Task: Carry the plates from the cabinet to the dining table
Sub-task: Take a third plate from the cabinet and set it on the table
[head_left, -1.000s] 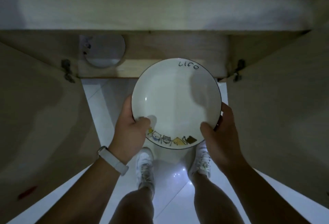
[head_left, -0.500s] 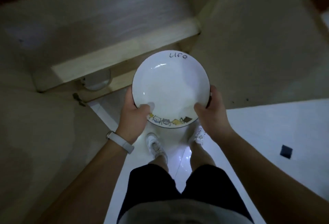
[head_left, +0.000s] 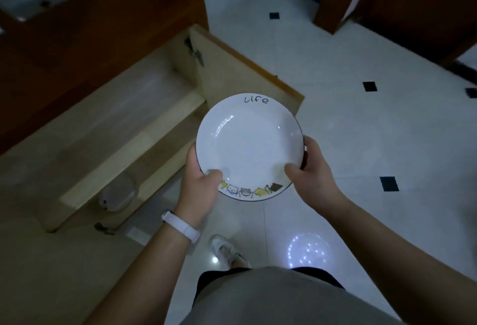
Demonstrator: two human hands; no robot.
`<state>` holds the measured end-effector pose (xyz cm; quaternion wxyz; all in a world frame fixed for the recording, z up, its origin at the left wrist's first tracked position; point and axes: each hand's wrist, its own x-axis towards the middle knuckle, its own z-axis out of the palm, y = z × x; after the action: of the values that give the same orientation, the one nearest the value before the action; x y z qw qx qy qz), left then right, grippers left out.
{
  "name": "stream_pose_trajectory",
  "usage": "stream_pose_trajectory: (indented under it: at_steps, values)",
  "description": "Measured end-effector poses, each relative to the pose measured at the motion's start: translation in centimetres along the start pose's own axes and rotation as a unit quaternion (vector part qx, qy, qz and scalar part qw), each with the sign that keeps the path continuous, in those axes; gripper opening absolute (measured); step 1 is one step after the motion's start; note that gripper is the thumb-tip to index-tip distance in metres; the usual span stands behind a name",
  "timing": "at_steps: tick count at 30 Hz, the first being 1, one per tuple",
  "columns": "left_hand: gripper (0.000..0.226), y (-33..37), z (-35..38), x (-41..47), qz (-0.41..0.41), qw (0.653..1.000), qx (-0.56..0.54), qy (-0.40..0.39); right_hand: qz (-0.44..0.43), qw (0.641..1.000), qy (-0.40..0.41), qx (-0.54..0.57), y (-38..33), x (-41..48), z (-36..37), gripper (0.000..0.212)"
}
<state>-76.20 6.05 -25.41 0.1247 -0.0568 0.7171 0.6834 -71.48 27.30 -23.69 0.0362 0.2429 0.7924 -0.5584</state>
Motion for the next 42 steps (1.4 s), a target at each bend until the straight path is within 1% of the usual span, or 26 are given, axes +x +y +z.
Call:
stream_pose_trajectory:
  at_steps: [2,5,12,15,19,25,32,34,37,42]
  values:
    - [0.063,0.9,3.4,-0.8,0.004,1.000,0.003,-0.015,0.001,1.000,0.018,0.009,0.9,-0.9,-3.4,0.057]
    - [0.057,2.1,9.6,-2.7,0.012,0.999,0.013,-0.046,0.006,0.998,0.041,0.039,2.7,-2.7,-9.7,0.056]
    - [0.059,3.4,25.7,-8.4,0.020,0.990,0.024,-0.137,0.019,0.989,0.136,0.062,8.7,-7.7,-25.2,0.056]
    - [0.057,3.4,31.6,-10.6,0.025,0.984,0.045,-0.173,0.028,0.980,0.187,0.066,11.5,-9.9,-30.3,0.055]
    - [0.054,4.2,38.3,-12.9,0.032,0.968,0.047,-0.246,0.030,0.964,0.248,0.088,14.4,-12.9,-35.9,0.054]
    - [0.054,6.0,47.4,-15.0,0.055,0.930,0.063,-0.358,0.053,0.929,0.346,0.122,17.4,-16.7,-42.3,0.054]
    - [0.062,6.9,57.3,-15.6,0.050,0.874,0.074,-0.477,0.093,0.877,0.450,0.141,19.2,-19.0,-48.1,0.060]
    - [0.063,7.0,60.4,-15.5,0.043,0.855,0.077,-0.512,0.106,0.861,0.476,0.145,19.7,-18.9,-50.0,0.059]
    - [0.053,7.2,65.6,-14.2,0.038,0.826,0.098,-0.554,0.123,0.835,0.513,0.156,20.3,-17.7,-53.0,0.058]
    - [0.049,8.8,75.0,-10.4,0.041,0.783,0.106,-0.612,0.145,0.794,0.570,0.156,20.5,-13.1,-58.3,0.055]
